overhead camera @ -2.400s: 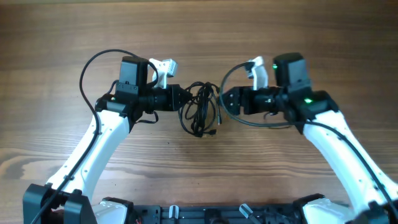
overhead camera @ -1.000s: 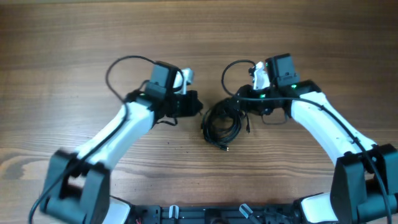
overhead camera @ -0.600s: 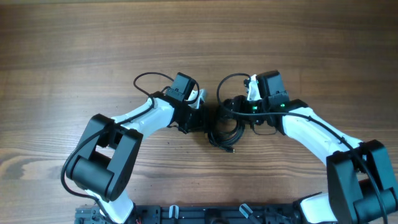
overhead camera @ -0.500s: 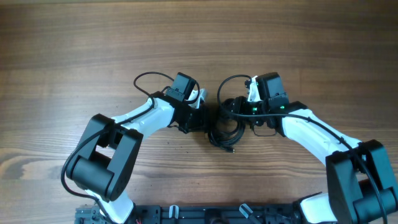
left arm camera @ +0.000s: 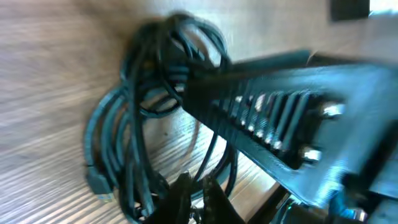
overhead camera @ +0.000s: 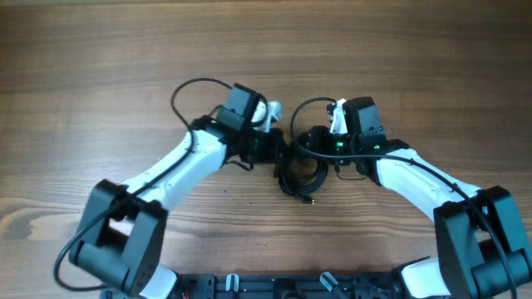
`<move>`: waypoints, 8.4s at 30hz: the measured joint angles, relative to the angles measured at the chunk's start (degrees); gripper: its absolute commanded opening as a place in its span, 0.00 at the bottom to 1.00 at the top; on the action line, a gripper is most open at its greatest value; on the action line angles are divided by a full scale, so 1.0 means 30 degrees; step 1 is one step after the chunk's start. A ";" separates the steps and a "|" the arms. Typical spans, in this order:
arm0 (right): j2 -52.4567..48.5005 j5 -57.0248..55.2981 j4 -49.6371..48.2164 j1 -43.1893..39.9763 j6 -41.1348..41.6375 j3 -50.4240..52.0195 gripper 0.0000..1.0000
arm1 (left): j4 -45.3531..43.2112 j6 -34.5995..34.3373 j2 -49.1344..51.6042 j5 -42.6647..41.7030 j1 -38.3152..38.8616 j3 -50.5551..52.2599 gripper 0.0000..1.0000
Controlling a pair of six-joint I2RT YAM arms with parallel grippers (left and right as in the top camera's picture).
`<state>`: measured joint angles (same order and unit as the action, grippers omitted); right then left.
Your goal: Untangle cables
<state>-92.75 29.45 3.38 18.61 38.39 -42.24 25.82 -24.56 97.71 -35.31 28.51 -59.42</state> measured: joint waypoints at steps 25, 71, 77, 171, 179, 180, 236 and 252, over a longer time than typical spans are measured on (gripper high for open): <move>-0.2769 0.0612 -0.1450 0.0036 0.2645 -0.0291 0.23 | 0.1654 -0.1202 0.4109 0.1705 0.1530 -0.0809 0.04; -0.2973 1.9832 -2.9922 -0.8648 1.9001 0.0168 0.39 | 0.5319 -0.1239 0.2433 0.5406 -0.0576 -0.2980 0.54; -0.2951 1.8462 -1.7464 -0.8240 1.1125 -0.0044 0.45 | 0.5887 -0.1195 -0.0430 0.6426 -0.0772 -0.5646 0.56; 0.4313 0.2725 1.0083 -0.2761 -1.0557 -0.6382 0.04 | 0.2091 0.0765 -0.1319 -0.3257 -0.1698 -0.6965 0.04; 0.4306 0.2506 1.2473 -0.2747 -1.0542 -0.6382 0.04 | 0.2951 -0.1814 -0.1311 0.2900 -0.1610 -0.6965 0.04; 0.4306 0.2506 1.2721 -0.2747 -1.0542 -0.6382 0.04 | 0.3118 -0.2076 -0.1311 0.3570 -0.1610 -0.6965 0.04; 0.4022 0.2106 0.9981 -0.1749 -0.7322 -0.5421 0.18 | 0.2455 0.3774 -0.1180 -0.8561 -0.3599 -0.6958 0.04; 0.3009 -0.4386 1.1205 -0.1311 -0.5136 -0.6018 0.04 | 0.2783 0.0350 -0.1137 -0.2375 -0.3198 -0.6849 0.04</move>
<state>-83.72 16.29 36.99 14.68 22.98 -60.29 34.17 -23.51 94.30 -42.44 18.92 -79.96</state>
